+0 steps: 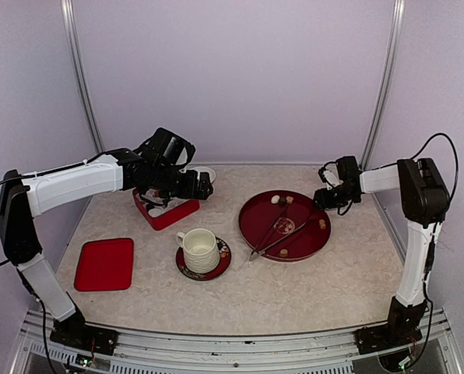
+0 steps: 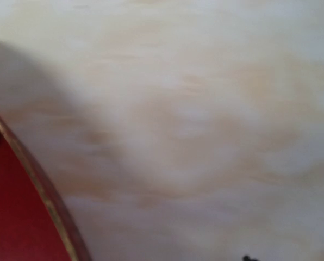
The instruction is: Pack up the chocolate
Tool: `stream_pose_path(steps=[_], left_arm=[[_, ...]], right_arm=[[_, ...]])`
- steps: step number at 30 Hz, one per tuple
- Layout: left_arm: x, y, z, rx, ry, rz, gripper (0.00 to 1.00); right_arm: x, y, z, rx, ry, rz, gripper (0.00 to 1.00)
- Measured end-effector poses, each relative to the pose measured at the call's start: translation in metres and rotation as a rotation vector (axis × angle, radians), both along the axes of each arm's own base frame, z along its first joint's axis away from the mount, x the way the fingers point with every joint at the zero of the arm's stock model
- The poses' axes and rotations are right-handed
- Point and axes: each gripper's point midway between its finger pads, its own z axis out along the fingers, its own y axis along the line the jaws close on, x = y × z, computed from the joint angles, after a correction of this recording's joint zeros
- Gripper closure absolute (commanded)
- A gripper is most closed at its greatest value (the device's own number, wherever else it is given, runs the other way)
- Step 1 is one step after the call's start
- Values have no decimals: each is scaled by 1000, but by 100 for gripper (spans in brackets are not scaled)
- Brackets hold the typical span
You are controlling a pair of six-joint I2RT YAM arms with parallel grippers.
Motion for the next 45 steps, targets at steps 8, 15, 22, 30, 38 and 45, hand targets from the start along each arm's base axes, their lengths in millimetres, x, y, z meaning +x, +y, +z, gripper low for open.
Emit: stream_pose_path(steps=[8, 15, 22, 30, 38, 45], left_arm=[[15, 31, -12, -3, 33, 62, 1], [39, 89, -24, -16, 68, 190, 1], [42, 149, -39, -26, 113, 340, 1], [32, 230, -58, -12, 168, 535, 1], [53, 256, -68, -113, 176, 605, 9], [73, 246, -108, -148, 259, 590, 25]], right_arm=[[11, -78, 2, -57, 2, -149, 38], [15, -146, 7, -85, -1, -279, 38], [11, -202, 6, -79, 4, -382, 38], [9, -213, 9, -61, 0, -399, 33], [13, -203, 70, -3, -123, -378, 30], [13, -177, 115, 50, -221, -322, 30]])
